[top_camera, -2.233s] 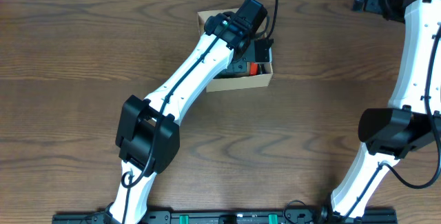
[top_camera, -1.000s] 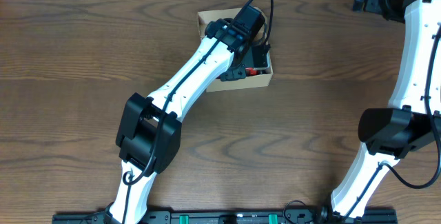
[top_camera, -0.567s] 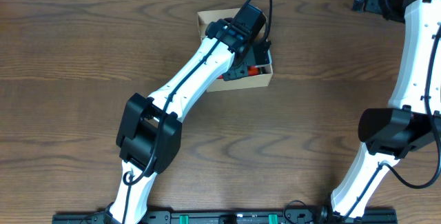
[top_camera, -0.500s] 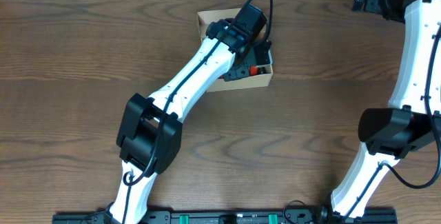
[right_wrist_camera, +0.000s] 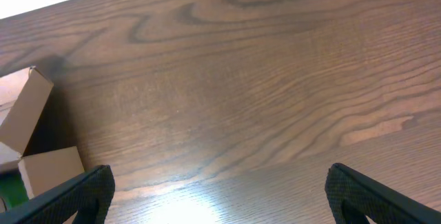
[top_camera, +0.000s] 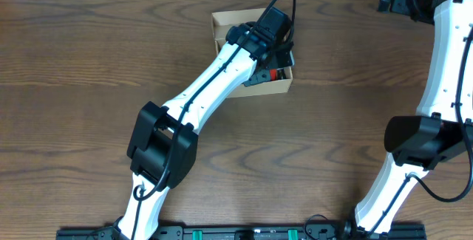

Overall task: Pack container
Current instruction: 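Open left gripper to release box cutter inside the box, then retract left arm away from the box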

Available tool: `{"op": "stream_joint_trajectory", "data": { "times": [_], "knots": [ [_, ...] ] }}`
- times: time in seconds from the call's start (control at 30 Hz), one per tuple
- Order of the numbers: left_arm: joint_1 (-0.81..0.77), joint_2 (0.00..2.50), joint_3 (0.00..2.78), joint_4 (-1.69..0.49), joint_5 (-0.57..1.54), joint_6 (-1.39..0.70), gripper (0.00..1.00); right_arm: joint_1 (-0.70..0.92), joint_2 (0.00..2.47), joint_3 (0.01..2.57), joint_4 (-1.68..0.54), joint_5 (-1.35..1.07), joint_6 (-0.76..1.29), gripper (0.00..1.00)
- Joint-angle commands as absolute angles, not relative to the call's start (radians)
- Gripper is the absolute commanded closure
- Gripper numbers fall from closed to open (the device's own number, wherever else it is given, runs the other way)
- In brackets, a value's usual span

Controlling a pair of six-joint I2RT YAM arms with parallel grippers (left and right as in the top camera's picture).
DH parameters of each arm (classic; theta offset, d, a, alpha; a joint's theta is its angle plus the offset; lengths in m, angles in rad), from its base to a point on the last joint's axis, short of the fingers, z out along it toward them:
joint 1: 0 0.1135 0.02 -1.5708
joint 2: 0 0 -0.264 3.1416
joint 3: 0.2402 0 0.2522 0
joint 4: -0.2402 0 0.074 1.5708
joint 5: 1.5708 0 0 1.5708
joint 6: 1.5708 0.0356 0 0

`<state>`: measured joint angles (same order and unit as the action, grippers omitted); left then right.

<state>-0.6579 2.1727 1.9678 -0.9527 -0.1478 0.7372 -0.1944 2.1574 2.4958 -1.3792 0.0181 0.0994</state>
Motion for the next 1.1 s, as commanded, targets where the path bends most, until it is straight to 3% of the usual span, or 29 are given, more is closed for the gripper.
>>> {"op": "stream_joint_trajectory", "data": {
  "times": [0.0, 0.13, 0.33, 0.53, 0.83, 1.07],
  "knots": [
    [-0.662, 2.104, 1.974, -0.947, -0.271, 0.653, 0.62, -0.194, 2.163, 2.495, -1.381, 0.019, 0.111, 0.01],
    [-0.648, 2.004, 1.974, -0.949, -0.370, 0.612, 0.62, -0.194, 2.163, 2.495, -1.381, 0.019, 0.111, 0.01],
    [-0.574, 1.842, 1.974, -0.944, -0.419, 0.516, 0.53, -0.194, 2.163, 2.495, -1.381, 0.018, 0.111, 0.01],
    [-0.400, 1.726, 1.974, -0.993, -0.411, 0.250, 0.50, -0.194, 2.163, 2.495, -1.381, 0.018, 0.111, 0.01],
    [-0.078, 1.733, 1.973, -1.184, 0.009, -0.017, 0.51, -0.194, 2.163, 2.495, -1.310, 0.017, 0.112, 0.01],
    [0.057, 1.779, 1.972, -1.258, 0.131, -0.087, 0.32, -0.190, 2.163, 2.490, -1.279, -0.092, 0.190, 0.01]
  ]
}}
